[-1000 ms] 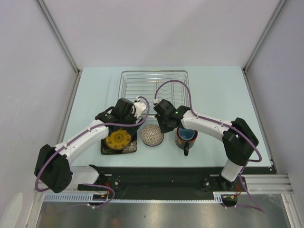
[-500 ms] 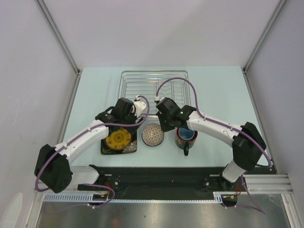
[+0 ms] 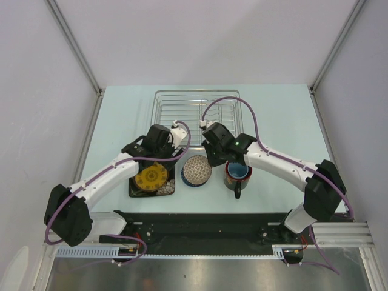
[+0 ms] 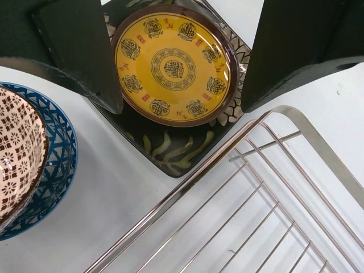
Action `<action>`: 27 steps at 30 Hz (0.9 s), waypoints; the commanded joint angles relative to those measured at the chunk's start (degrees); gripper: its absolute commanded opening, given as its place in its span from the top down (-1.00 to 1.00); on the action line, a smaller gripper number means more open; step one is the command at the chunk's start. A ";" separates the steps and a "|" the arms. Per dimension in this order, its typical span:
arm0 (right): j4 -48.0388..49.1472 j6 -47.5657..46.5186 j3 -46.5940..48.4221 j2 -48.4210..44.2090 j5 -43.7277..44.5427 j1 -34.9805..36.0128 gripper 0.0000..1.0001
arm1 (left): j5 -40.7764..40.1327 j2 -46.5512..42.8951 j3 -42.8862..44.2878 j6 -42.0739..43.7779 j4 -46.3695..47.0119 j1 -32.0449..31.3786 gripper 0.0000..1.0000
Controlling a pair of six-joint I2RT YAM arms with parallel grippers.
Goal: Load the mixed dishes into the dish rack
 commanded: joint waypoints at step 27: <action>-10.88 -6.91 28.42 1.45 8.10 -14.92 1.00 | -0.78 -0.97 -1.16 0.38 3.40 0.71 -0.79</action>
